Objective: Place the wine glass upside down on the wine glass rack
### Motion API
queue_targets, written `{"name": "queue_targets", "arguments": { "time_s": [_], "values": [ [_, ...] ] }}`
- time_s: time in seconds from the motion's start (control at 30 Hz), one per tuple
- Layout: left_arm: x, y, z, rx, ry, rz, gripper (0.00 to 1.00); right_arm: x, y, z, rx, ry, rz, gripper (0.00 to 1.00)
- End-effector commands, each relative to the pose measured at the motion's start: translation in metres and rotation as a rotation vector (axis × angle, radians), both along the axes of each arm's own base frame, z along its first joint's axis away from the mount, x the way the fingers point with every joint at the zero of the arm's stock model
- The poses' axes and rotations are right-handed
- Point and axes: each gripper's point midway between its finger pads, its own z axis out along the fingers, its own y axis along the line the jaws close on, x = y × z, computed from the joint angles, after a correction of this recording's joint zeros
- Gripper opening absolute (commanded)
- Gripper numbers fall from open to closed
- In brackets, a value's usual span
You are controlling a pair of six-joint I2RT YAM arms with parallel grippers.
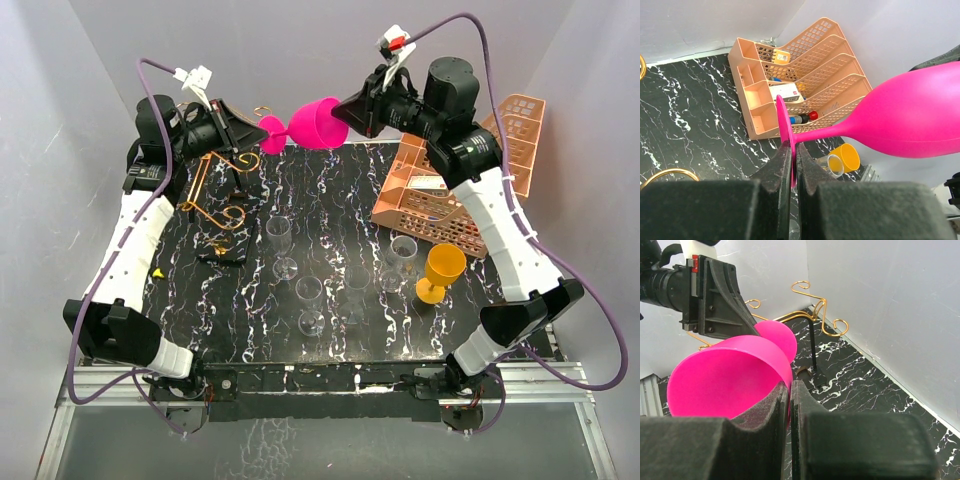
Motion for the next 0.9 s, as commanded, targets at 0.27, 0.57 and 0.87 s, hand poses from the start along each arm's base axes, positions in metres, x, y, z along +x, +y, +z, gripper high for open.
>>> {"name": "queue_targets", "arguments": {
  "time_s": [0.27, 0.57, 0.87],
  "values": [
    [0.007, 0.035, 0.03, -0.019, -0.043, 0.144, 0.0, -0.001, -0.011, 0.01, -0.032, -0.104, -0.055, 0.57],
    [0.036, 0.122, 0.05, 0.226, -0.144, 0.502, 0.0, 0.003, -0.035, 0.01, -0.104, -0.148, -0.182, 0.82],
    [0.061, 0.23, 0.092, 0.676, -0.307, 0.98, 0.0, 0.02, -0.047, -0.015, -0.2, -0.13, -0.26, 0.84]
  ]
}}
